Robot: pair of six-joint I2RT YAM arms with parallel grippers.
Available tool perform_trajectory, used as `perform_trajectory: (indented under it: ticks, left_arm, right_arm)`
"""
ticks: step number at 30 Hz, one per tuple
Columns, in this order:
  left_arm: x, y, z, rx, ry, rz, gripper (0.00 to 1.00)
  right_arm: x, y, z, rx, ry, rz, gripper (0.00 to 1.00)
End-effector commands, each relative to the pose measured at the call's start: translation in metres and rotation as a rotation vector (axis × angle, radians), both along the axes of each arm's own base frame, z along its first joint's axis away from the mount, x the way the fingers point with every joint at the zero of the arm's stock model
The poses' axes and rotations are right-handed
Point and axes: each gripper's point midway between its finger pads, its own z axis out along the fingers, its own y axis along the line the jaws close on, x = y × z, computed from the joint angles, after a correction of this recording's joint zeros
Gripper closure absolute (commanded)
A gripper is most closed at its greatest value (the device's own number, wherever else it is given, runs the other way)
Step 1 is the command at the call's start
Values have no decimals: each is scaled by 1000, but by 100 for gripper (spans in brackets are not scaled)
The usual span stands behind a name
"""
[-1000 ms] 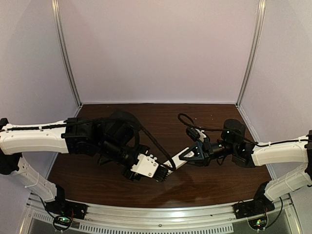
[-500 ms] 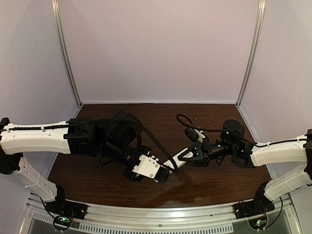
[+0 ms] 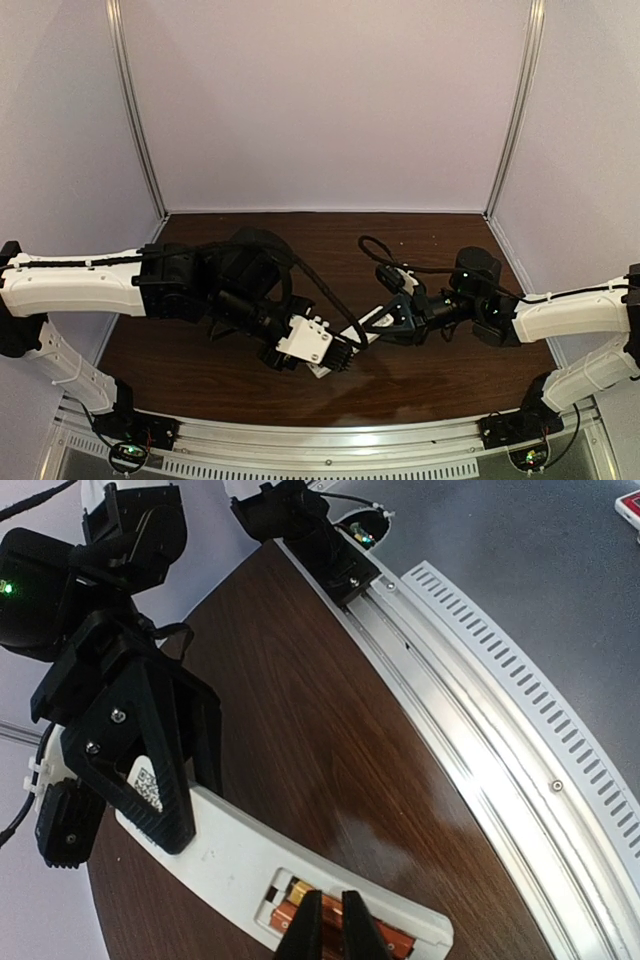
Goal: Load the batteries into the remote control
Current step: Load the battery into the battery compartment.
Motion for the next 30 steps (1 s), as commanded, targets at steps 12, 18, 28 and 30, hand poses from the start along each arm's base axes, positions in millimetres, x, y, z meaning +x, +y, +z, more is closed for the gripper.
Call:
perform_trajectory:
  ticks: [12, 18, 28, 30]
  left_arm:
    - [40, 6, 55, -174, 106, 282, 59]
    - [44, 5, 39, -180, 179, 362, 58]
    - [43, -4, 10, -135, 266, 397, 51]
    - [44, -5, 3, -119, 272, 406, 49]
  right_arm:
    - [13, 3, -5, -114, -252, -44, 100]
    - [16, 5, 2, -95, -265, -54, 100]
    - [18, 7, 11, -81, -271, -60, 100]
    - [18, 7, 13, -75, -271, -59, 100]
